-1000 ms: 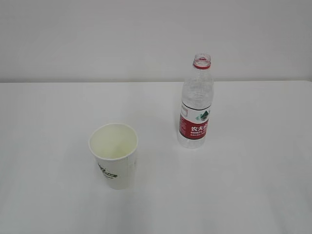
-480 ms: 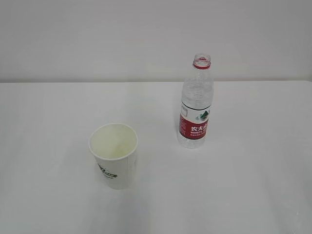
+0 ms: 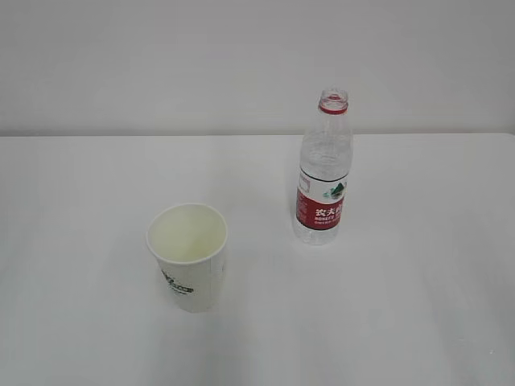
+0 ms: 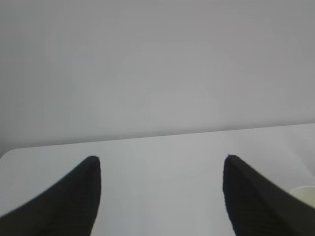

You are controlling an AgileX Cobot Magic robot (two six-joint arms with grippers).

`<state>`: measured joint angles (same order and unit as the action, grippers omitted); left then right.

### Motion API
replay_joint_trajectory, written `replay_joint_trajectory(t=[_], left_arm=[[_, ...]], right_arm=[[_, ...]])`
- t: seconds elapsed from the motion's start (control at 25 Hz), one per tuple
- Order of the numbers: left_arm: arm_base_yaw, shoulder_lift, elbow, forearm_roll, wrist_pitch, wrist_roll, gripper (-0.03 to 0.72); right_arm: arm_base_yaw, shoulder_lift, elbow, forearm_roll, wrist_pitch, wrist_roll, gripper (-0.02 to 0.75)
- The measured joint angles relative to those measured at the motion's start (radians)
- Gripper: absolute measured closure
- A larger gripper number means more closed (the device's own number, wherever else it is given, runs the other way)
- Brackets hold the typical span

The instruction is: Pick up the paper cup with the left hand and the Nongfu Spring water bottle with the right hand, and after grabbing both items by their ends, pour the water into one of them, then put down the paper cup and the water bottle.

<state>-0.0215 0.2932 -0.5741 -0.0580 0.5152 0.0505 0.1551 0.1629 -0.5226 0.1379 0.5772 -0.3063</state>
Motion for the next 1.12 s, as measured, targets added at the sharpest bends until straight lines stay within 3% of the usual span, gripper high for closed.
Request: replay_joint_trajectory(t=[0.68, 1.12], left_arm=[[0.000, 0.193, 0.000, 0.004, -0.174, 0.002, 0.127], [0.000, 0.247, 0.000, 0.004, -0.232, 0.002, 0.129]], right_arm=[[0.000, 0.210, 0.000, 0.000, -0.273, -0.021, 0.150], [0.000, 0.285, 0.000, 0.000, -0.365, -0.021, 0.150]])
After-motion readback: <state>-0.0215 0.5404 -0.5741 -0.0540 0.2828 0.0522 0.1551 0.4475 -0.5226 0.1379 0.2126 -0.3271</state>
